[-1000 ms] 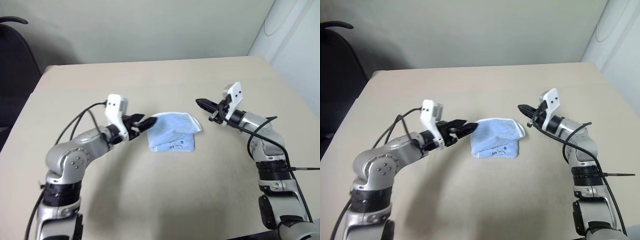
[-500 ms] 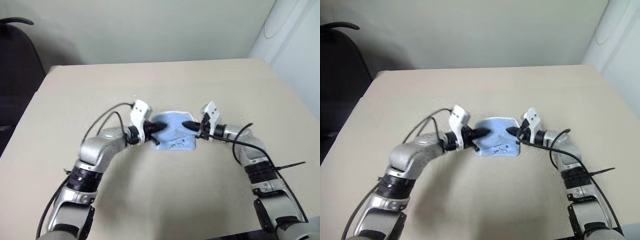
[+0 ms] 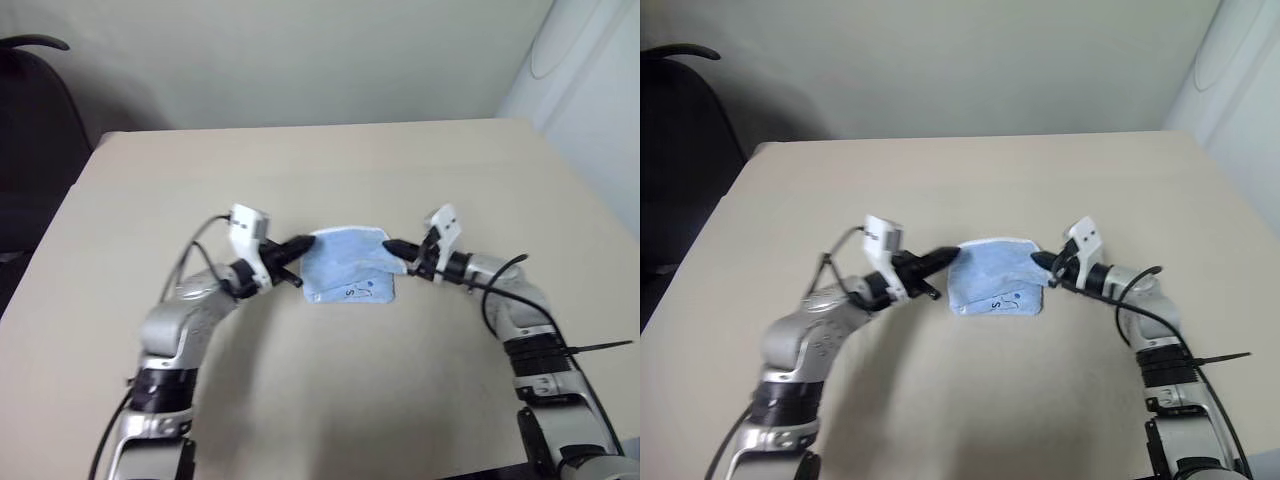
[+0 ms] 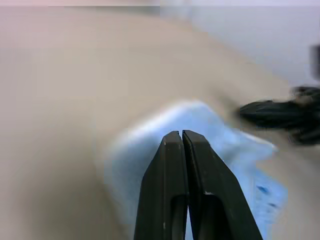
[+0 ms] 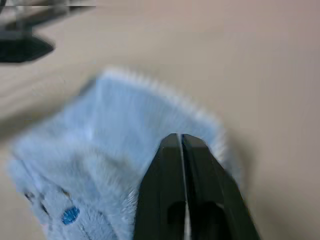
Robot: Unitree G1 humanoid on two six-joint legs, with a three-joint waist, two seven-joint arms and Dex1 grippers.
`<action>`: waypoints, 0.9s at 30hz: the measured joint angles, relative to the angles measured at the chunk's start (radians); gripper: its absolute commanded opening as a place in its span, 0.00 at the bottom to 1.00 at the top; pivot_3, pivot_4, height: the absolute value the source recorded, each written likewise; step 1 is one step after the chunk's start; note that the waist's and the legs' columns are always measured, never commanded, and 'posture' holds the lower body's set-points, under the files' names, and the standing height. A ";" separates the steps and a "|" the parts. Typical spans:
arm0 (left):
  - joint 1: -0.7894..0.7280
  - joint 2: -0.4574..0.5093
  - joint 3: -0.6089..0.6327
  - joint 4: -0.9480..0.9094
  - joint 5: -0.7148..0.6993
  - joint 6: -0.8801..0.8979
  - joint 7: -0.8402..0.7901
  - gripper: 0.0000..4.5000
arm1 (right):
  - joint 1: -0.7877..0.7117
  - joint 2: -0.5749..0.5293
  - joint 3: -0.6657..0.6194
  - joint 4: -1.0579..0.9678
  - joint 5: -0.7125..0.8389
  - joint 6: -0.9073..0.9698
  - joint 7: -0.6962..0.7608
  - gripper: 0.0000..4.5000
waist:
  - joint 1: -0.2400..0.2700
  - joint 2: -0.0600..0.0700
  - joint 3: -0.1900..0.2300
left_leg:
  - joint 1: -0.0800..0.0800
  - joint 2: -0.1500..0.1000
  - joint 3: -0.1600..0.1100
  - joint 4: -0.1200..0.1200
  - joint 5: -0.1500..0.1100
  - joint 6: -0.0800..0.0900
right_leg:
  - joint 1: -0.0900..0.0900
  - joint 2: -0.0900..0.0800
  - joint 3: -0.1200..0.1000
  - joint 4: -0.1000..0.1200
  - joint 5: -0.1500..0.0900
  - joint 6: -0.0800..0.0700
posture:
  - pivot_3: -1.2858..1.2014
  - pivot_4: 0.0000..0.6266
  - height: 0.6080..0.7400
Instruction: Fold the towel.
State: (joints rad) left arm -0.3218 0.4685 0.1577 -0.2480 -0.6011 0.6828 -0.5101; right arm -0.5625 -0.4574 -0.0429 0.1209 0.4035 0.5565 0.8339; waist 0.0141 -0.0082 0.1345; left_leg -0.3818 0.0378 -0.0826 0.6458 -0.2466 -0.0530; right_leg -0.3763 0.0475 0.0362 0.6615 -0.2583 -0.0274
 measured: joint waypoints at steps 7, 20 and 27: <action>0.290 0.103 0.087 -0.108 0.042 0.006 0.018 0.03 | -0.071 -0.072 -0.055 0.036 0.158 0.352 0.023 0.72 | -0.009 -0.001 0.000 | 0.000 0.000 0.003 -0.002 -0.001 0.002 | -0.003 0.001 0.006 0.001 -0.001 0.002 | 0.52 0.24 1.00; 0.465 0.045 0.160 -0.328 -0.011 0.046 0.096 0.03 | -0.177 -0.030 -0.008 0.351 0.170 0.483 0.045 0.99 | -0.006 -0.001 0.001 | 0.001 -0.002 0.006 -0.001 -0.007 0.015 | -0.007 0.002 0.015 0.004 0.004 0.003 | 0.52 0.24 1.00; 0.448 0.033 0.133 -0.346 -0.028 0.064 0.120 0.03 | -0.208 0.021 0.022 0.375 0.151 0.482 0.070 0.99 | -0.017 -0.001 0.000 | 0.004 -0.002 0.006 -0.002 -0.008 0.016 | -0.007 0.003 0.018 0.005 0.005 0.002 | 0.52 0.24 1.00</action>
State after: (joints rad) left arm 0.1261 0.5015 0.2903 -0.5937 -0.6288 0.7470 -0.3902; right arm -0.7709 -0.4360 -0.0213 0.4961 0.5542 1.0383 0.9039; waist -0.0030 -0.0089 0.1349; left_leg -0.3778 0.0361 -0.0767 0.6443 -0.2544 -0.0374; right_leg -0.3834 0.0500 0.0545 0.6667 -0.2536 -0.0257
